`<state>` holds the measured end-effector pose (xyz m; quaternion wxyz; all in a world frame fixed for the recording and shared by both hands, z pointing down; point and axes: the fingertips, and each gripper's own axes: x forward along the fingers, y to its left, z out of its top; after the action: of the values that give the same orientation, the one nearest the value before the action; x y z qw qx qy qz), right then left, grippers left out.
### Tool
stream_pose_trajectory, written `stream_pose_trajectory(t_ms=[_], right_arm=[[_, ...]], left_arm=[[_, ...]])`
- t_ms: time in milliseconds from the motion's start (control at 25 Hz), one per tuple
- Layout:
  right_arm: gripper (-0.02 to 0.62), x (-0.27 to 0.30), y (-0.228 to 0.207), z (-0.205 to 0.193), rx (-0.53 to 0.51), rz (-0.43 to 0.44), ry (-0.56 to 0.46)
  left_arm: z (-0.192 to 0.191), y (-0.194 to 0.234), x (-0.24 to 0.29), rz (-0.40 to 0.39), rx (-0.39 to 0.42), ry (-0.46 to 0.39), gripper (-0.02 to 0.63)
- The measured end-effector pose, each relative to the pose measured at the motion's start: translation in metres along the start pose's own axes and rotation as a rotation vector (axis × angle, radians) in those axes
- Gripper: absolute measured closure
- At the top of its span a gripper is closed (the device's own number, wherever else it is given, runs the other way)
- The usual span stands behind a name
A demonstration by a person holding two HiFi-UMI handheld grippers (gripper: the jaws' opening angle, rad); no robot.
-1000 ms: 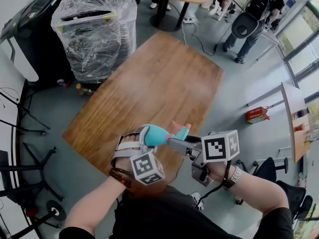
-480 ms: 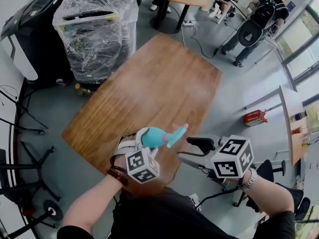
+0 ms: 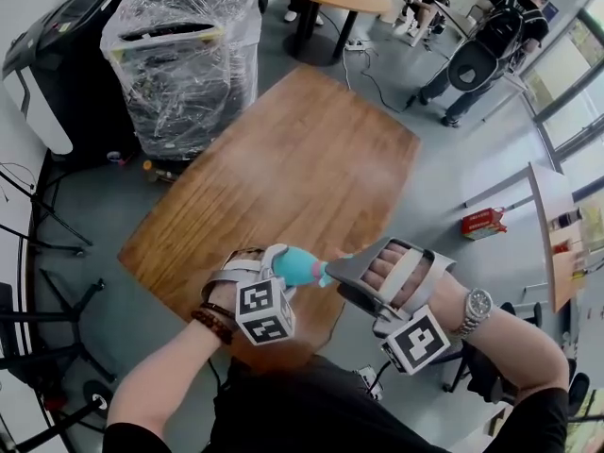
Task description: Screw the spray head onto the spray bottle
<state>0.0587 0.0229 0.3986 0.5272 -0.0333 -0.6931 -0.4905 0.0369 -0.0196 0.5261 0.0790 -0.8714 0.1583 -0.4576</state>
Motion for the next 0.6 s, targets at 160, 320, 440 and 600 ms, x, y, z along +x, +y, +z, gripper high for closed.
stream_pose_trajectory(t_ms=[160,320,440,600], right_arm=[[0.365,0.011,0.005,0.007,-0.071,0.029,-0.024],[0.433,0.019,0.017,0.01,-0.128,0.058,-0.039],[0.472,0.022,0.023,0.011,-0.144,0.063,-0.049],[0.476,0.024,0.028,0.006,-0.016,0.119,-0.028]], left_arm=[[0.003,-0.011,-0.001,-0.045,0.055,0.018,0.235],[0.002,-0.019,-0.001,-0.062,0.102,0.036,0.235],[0.002,-0.019,-0.001,-0.058,0.118,0.044,0.235],[0.002,-0.015,0.0,0.0,0.15,0.069,0.236]])
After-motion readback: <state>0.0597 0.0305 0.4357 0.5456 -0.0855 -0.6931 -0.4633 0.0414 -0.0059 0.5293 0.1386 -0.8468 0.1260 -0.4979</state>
